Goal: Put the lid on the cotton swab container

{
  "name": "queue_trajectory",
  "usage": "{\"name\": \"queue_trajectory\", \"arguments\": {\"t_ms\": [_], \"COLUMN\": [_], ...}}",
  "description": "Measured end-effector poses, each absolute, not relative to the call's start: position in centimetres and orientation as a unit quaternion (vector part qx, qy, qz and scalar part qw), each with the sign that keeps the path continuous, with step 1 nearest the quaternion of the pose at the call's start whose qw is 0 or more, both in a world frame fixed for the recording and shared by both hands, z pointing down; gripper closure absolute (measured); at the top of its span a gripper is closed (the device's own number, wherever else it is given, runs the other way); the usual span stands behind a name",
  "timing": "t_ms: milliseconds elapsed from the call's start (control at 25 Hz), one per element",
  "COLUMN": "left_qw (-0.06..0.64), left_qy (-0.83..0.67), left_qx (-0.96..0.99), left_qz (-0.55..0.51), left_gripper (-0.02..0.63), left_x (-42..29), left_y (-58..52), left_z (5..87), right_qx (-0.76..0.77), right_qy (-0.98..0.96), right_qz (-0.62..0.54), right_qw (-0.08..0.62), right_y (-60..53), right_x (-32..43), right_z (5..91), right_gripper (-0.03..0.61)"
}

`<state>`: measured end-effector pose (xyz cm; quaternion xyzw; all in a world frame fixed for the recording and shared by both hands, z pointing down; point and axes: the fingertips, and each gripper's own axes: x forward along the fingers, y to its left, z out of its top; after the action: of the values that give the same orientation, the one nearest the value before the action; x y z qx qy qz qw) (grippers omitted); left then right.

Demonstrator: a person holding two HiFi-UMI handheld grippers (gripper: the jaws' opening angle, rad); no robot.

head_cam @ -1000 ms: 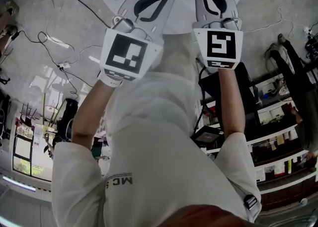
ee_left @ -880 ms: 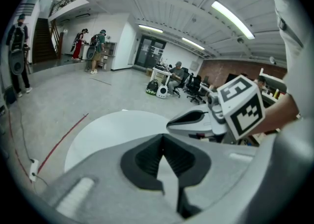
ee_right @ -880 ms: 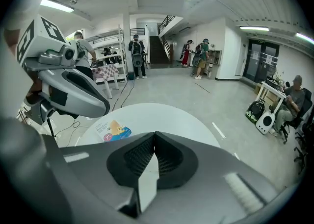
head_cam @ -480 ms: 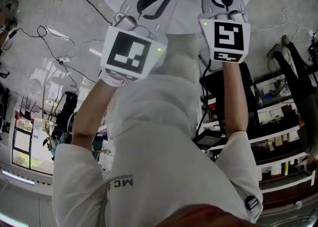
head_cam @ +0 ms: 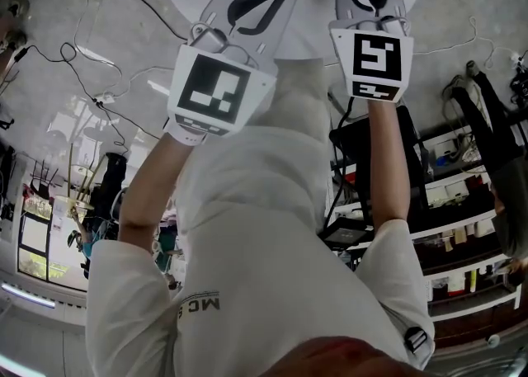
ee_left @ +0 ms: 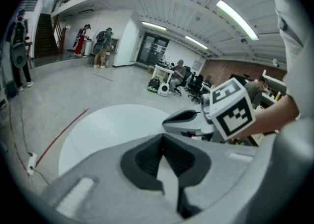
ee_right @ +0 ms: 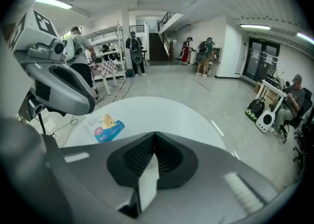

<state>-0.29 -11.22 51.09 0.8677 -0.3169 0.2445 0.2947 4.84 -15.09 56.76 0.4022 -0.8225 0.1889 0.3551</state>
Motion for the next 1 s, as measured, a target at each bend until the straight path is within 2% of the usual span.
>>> {"name": "queue_trajectory", "arguments": {"t_ms": [480,1000], "left_qw": [0.285,0.239], "left_qy": [-0.311,-0.32], "left_qx": [0.872,0.887], "left_qz": [0.248,0.231], "left_gripper": [0.614,0.614], "left_x": [0.0,-0.6], "left_y": [-10.5,-9.4], "left_z": [50.1,42.3], "right_qx": [0.41,0.439], "right_qy": [-0.821,-0.829], "right_qz": [0.183,0.173], "right_qw": [0.353,0.302], "right_y": [-14.6,-11.6], "right_x": [5.2,4.7], "right_z": [55.6,45.8], "right_gripper": [0.581,0.581]}}
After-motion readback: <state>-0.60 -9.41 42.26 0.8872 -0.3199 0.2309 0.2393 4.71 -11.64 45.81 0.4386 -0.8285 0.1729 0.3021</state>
